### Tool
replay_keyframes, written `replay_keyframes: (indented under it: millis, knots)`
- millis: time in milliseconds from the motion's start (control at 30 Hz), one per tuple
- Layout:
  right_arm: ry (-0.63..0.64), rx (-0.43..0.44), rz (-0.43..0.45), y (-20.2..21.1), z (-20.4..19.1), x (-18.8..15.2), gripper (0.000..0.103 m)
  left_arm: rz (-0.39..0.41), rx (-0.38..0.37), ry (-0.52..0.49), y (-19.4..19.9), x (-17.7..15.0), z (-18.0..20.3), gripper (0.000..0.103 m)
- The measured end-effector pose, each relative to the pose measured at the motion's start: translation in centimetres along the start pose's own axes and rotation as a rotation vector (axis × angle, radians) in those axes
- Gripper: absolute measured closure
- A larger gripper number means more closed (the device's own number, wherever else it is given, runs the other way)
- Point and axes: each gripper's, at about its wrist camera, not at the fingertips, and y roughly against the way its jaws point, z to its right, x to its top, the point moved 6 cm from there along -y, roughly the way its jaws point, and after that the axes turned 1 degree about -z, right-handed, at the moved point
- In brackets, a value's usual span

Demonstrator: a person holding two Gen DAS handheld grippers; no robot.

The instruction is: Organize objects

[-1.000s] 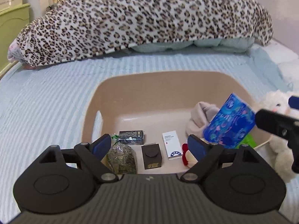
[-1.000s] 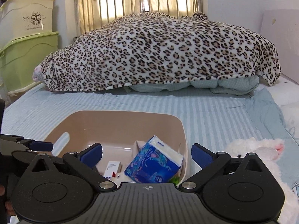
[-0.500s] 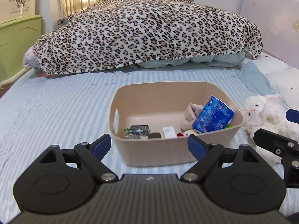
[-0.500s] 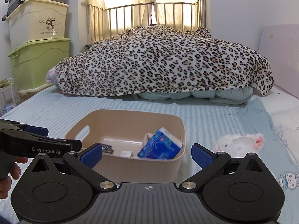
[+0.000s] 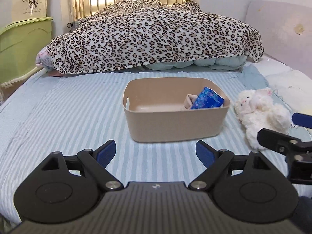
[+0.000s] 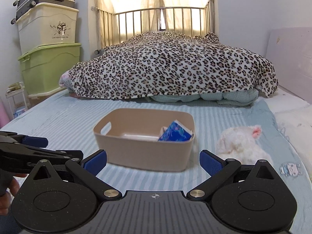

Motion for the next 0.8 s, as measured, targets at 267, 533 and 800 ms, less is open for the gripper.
replay_keyframes:
  millis: [267, 533, 800]
  knots:
    - [0.02, 0.0, -0.036, 2.8, -0.4, -3.7, 0.0, 0.007, -0.036, -0.019, 3.7, -3.0, 0.8, 0.014]
    - [0.008, 0.014, -0.043, 5.4, -0.5, -5.4, 0.0, -0.001, -0.02, 0.0, 6.3, -5.4, 1.7, 0.014]
    - [-0.008, 0.03, -0.06, 7.4, -0.6, -7.1, 0.0, 0.003, -0.034, -0.003, 8.4, -6.8, 2.5, 0.014]
